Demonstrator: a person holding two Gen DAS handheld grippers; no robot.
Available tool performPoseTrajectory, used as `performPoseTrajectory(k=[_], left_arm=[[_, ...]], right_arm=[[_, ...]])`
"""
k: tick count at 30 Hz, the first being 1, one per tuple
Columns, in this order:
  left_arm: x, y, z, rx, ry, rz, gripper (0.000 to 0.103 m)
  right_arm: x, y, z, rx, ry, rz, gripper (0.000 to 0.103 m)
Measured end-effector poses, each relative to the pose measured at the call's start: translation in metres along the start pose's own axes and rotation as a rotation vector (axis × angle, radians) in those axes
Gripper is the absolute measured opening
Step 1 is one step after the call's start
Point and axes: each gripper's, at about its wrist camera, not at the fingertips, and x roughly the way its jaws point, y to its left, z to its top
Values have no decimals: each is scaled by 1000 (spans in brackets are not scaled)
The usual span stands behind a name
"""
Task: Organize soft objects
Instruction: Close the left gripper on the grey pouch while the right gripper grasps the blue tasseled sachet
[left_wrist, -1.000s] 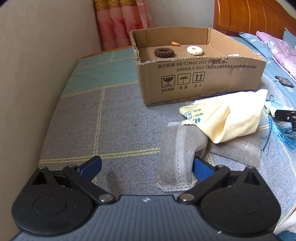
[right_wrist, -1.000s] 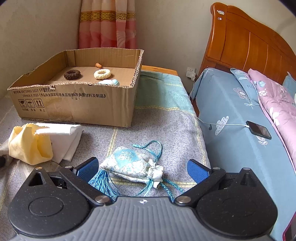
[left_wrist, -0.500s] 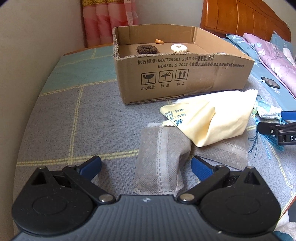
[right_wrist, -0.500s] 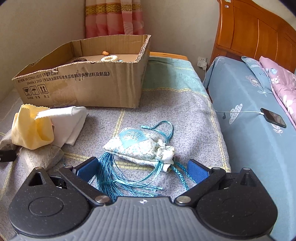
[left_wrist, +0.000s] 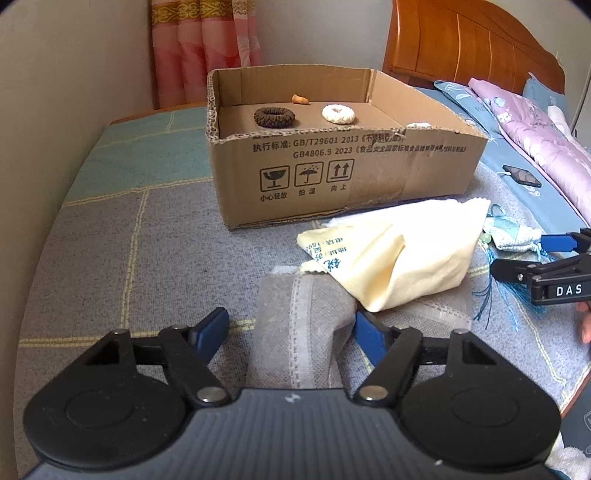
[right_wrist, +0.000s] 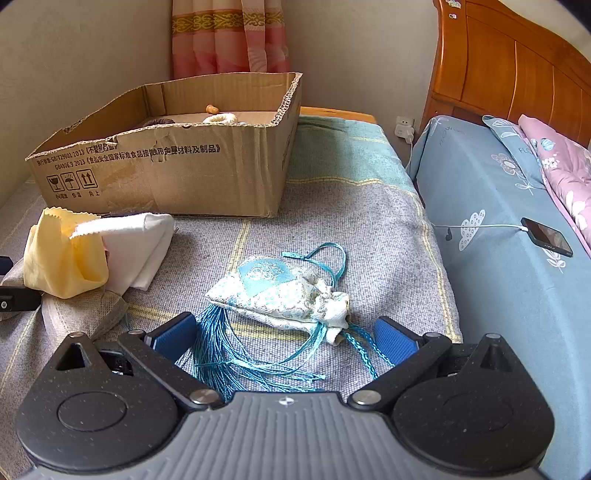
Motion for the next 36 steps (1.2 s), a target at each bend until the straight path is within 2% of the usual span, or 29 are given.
performPoseTrajectory(k=[2,4,10,15,19,32,36], left_arm=[[-1,-1,0,15,-1,-4,65],[-3,-5,-2,42,-9,-13,52],[-10,-9,-4,60,-2,5,38],[-24,-3,-15,57,21,59,37],[-25,1,-19,27,24,75,44],[-20,-2,-16,13,24,80,47],[-20,-1,-16,10,24,77,48]], right_arm=[[0,0,0,0,-1,0,103],[0,0,0,0,-1,0,103],[-1,0,-1,0,-5,-1,103],[-1,0,-1,0,-8,-1,103],[-2,0,-3,0,-20,-1,103],[3,3,4,-1,-52,4,103],[8,10,14,-5,-47,60,103]])
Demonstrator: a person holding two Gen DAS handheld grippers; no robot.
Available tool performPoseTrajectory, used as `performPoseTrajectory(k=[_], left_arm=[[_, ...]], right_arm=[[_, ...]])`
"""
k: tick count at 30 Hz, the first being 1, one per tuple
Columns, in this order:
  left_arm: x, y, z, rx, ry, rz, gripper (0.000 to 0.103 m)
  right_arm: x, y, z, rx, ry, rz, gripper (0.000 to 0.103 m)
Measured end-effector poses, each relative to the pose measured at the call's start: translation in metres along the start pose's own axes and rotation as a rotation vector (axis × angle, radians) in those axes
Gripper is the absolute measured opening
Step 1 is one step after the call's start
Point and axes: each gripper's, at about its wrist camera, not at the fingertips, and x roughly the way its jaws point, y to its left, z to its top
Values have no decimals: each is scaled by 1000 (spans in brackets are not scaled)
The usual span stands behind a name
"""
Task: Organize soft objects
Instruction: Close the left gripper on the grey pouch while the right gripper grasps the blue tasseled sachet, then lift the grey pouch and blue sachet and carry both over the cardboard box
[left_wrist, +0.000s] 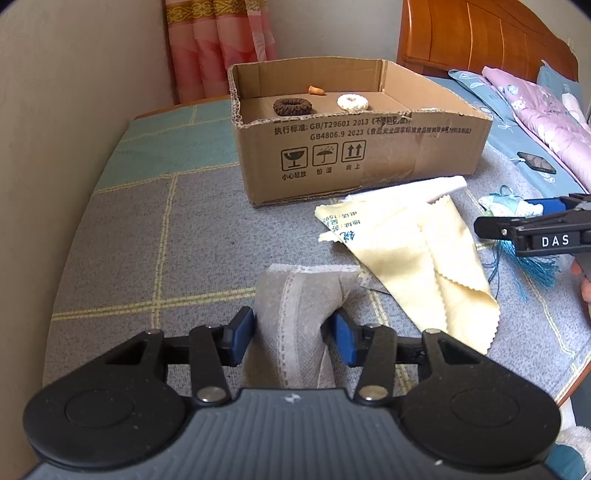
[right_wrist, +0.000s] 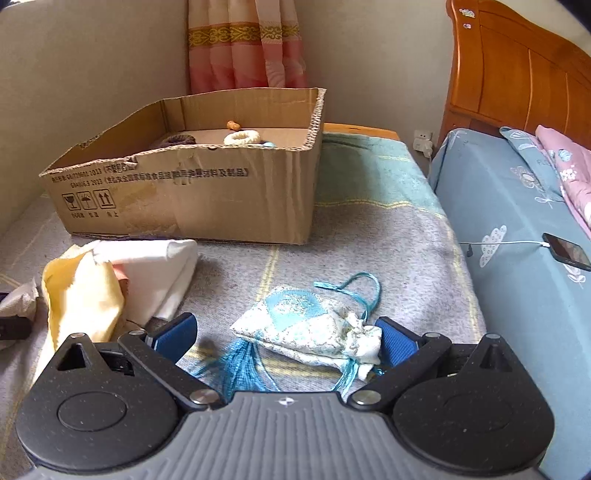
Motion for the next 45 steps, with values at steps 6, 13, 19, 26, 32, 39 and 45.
performPoseTrajectory(k=[6,13,19,26,32,39,45], left_arm=[[1,1,0,-6,-1,-7,49],[2,4,1,-13,1,7,60],[0,5,2,-10,11,-20,46],[-5,2,5,59,30,-24,34],[-17,3,6,92,30,-21,32],[-29,2,12,101,-2,-17,32],[-32,2,14,95,-12,-21,32]], right_arm=[[3,12,6,-3,-14,45,101],[0,11,7,1,-18,-14,86],[-3,19,7,-37,-16,-62,74],[-17,19,8,-57,-30,-57,56],[-26,16,7,-80,-33,-48,51],[-36,13,6,-83,-39,-24,66],[-23,10,-2,-33,-10,-19,79]])
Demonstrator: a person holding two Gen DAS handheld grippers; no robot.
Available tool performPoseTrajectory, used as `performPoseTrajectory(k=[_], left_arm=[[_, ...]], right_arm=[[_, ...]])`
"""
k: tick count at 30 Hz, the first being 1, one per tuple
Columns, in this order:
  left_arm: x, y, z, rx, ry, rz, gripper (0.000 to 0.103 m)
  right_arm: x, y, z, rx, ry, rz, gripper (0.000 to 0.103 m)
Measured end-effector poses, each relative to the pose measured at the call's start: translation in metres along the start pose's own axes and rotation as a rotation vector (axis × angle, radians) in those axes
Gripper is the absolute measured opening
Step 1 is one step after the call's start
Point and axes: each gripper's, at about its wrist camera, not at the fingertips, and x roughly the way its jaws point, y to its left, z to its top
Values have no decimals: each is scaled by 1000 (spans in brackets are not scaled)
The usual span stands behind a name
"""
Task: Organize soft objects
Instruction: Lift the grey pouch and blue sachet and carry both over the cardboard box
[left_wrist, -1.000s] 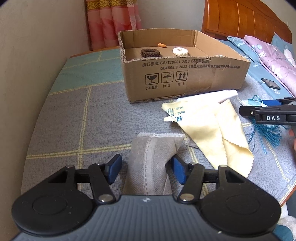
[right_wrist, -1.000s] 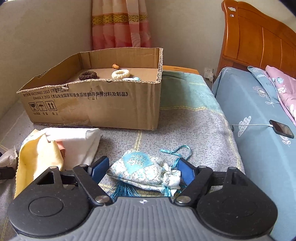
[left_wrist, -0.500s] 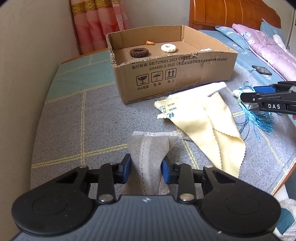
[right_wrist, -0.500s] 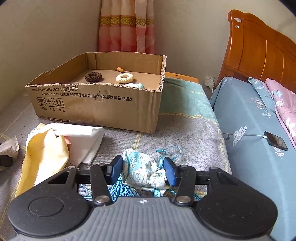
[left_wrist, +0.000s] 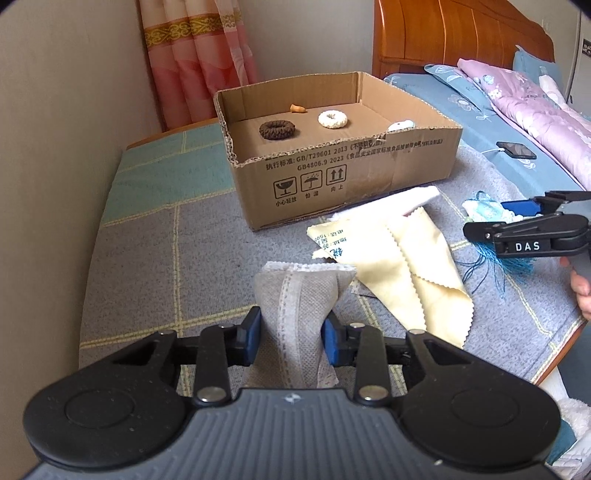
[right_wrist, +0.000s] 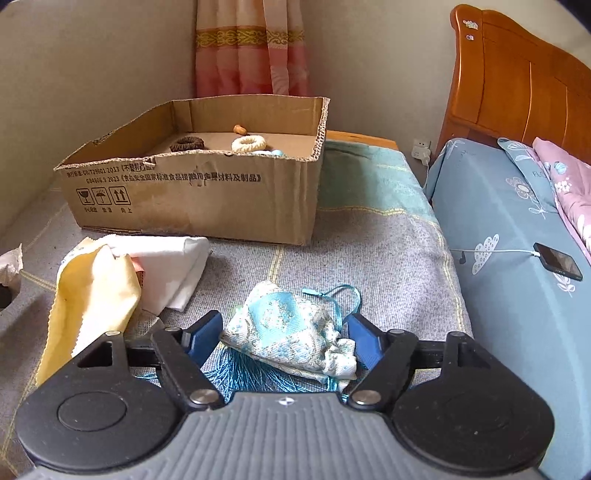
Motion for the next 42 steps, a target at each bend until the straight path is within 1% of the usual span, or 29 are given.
performPoseTrajectory(k=[2,3,4,5,6,7,8,11,15,21,26,30,32,33,34,35,38,40,42], left_arm=[[-1,0,1,1,-2,2,32],[-2,1,1,1,-3,2,32],[-3,1,2,2,-4,2,32],[-4,1,2,3,-5,1,32],[-5,1,3,5,-5,1,32],[-6,2,4,8,-4,-1,32],[-6,1,6,13,-5,-2,32],[-9,-1,10,36,-12,-1,32],[-14,-2,16,53,-24,-9,32],[-24,-2,32,69,-48,-29,32],[-38,0,60,111,-111,-47,32],[-41,-2,86,161,-151,-37,33],[-36,-5,92,174,-148,-33,37],[-33,-6,91,175,-137,-34,42],[-29,-8,88,179,-124,-38,45],[-23,-8,84,171,-108,-44,45],[-3,-5,63,106,-36,-87,45],[14,-2,46,56,26,-100,45],[26,1,31,14,68,-116,45]], right_arm=[[5,-1,-2,12,7,2,77],[7,0,-3,9,10,-1,72],[7,1,-3,0,5,-16,70],[6,3,-3,-8,4,-24,65],[4,3,-2,-15,0,-25,56],[0,4,-1,-22,-9,-25,51],[-2,4,0,-29,-16,-32,44],[-10,1,4,-42,-14,-25,39],[-20,1,7,-67,-26,-12,35],[-44,3,19,-118,-78,12,34],[-64,5,33,-166,-130,25,34],[-79,4,47,-196,-180,36,34],[-85,3,53,-204,-202,34,34],[-87,3,55,-210,-212,30,34],[-89,3,57,-214,-222,27,34],[-91,4,58,-214,-228,26,34],[-93,4,58,-216,-235,34,34],[-90,4,57,-215,-226,33,34],[-87,4,55,-217,-216,34,34]])
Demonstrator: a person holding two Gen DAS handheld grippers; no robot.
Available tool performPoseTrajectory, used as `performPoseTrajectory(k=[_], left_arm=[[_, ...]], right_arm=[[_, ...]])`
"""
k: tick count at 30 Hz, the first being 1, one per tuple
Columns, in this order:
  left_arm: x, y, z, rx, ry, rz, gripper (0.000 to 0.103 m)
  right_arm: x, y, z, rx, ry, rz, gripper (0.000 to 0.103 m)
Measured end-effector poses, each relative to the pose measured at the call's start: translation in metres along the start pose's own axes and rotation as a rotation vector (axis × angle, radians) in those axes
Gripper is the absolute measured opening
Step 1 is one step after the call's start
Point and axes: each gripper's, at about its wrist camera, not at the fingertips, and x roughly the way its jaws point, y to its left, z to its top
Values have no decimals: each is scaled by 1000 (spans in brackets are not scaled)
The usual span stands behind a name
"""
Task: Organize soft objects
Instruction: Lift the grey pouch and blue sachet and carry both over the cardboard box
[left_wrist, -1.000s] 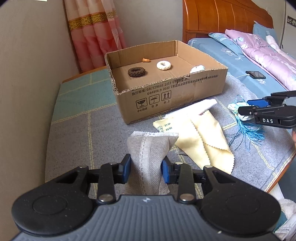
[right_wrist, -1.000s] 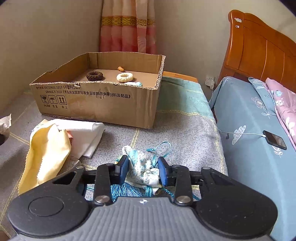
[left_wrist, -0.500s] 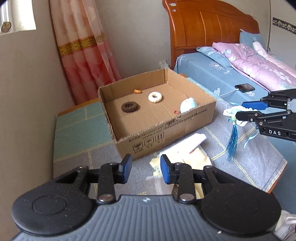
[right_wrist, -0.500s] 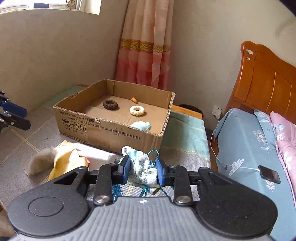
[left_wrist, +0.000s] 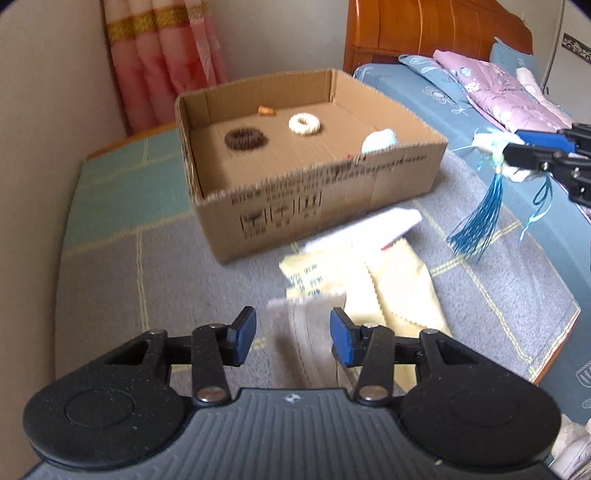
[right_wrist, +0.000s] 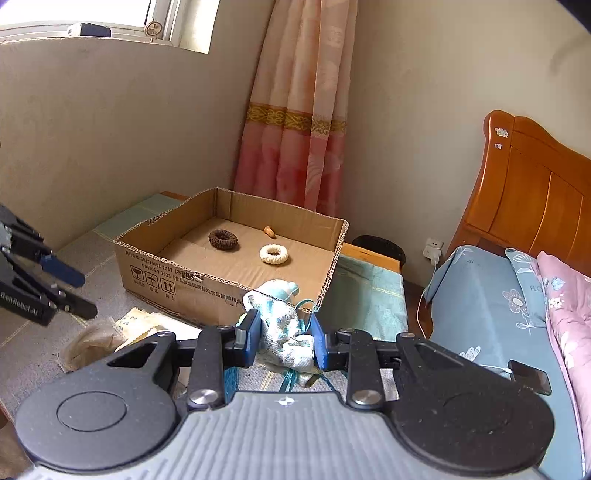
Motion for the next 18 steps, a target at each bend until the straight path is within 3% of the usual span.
performPoseTrajectory(k=[4,6,8,13,14,16,18], left_arm=[[12,6,-11,-74,26,-60,45],[15,4,-13,-72,29,-55,46],[18,1,-13,-62,33,-43,55],[25,4,-15,-71,40,-18,54],[25,3,-15,-64,40,-19,53],[23,0,-16,-51,36,-21,33],[20,0,-14,-48,31,-19,27]], right_arm=[[2,1,-2,-1,11,0,34],[3,1,-2,0,14,0,34],[3,2,-1,-1,14,-3,34],[3,2,-1,1,15,-5,34],[3,2,0,0,16,-5,34],[3,2,1,-3,14,-6,34],[2,1,3,-7,11,-6,34]])
